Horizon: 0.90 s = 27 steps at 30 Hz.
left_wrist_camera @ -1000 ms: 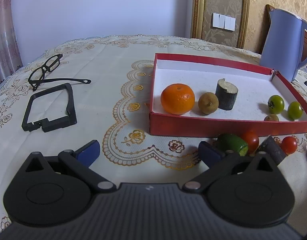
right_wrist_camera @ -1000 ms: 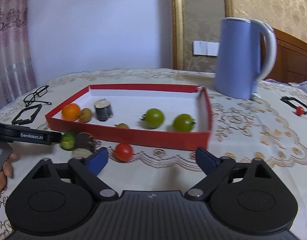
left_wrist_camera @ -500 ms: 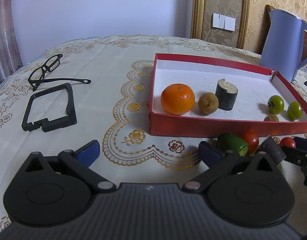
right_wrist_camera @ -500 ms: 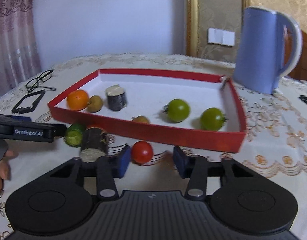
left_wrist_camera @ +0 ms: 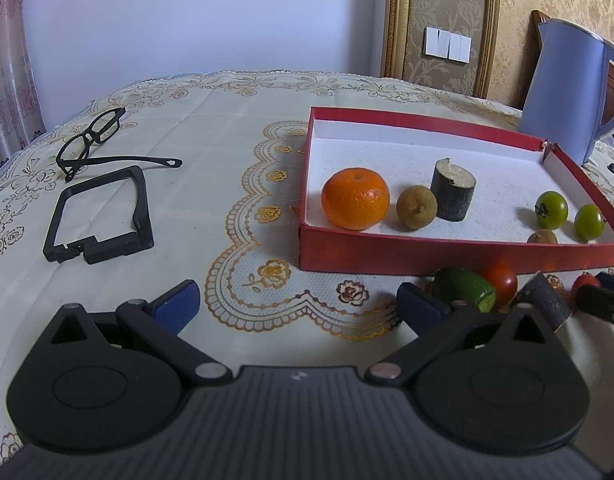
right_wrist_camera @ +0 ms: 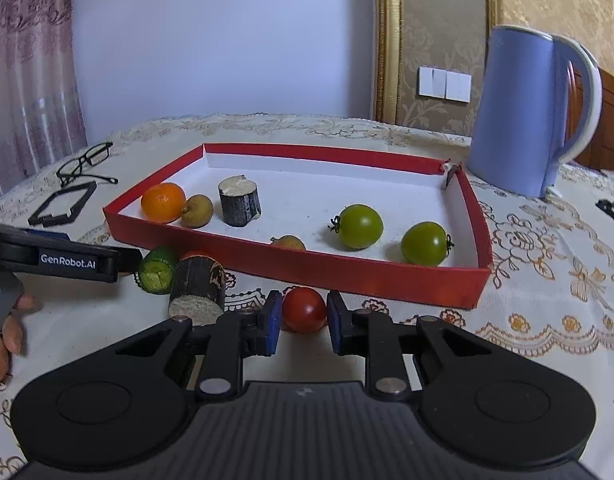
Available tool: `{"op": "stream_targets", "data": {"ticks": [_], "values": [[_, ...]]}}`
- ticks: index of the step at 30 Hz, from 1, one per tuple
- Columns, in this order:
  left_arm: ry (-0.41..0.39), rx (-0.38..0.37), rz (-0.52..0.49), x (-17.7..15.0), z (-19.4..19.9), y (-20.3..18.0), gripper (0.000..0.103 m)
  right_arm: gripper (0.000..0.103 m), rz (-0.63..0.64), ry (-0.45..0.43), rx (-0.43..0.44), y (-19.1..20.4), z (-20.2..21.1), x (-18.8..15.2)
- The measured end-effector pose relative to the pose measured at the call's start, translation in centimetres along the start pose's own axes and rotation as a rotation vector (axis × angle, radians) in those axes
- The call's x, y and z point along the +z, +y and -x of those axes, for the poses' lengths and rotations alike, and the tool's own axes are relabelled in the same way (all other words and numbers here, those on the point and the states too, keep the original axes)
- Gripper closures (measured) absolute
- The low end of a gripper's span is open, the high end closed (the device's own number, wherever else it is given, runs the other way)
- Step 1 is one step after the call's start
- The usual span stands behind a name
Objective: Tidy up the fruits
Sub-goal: 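Carry the red cherry tomato into the tray and open the right tool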
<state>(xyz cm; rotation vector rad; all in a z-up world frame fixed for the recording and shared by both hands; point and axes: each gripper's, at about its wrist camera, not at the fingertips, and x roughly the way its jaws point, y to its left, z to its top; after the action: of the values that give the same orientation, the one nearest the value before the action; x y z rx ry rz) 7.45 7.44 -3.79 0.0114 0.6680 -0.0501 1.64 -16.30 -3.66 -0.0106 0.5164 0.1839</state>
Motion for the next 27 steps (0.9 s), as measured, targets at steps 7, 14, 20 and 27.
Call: {"op": "stream_targets", "data": {"ticks": [7, 14, 20, 27], "values": [[0.0, 0.0, 0.0, 0.0, 0.0, 0.0, 0.0, 0.08, 0.001, -0.094, -0.009, -0.3, 2.4, 1.9], [0.0, 0.0, 0.0, 0.0, 0.0, 0.0, 0.0, 0.08, 0.034, -0.095, -0.03, -0.2, -0.1, 5.0], [0.0, 0.0, 0.0, 0.0, 0.0, 0.0, 0.0, 0.08, 0.08, -0.04, -0.029, 0.9, -3.8, 5.9], [0.0, -0.001, 0.0, 0.0, 0.0, 0.1, 0.0, 0.08, 0.111, 0.005, -0.043, 2.0, -6.9, 5.9]]}}
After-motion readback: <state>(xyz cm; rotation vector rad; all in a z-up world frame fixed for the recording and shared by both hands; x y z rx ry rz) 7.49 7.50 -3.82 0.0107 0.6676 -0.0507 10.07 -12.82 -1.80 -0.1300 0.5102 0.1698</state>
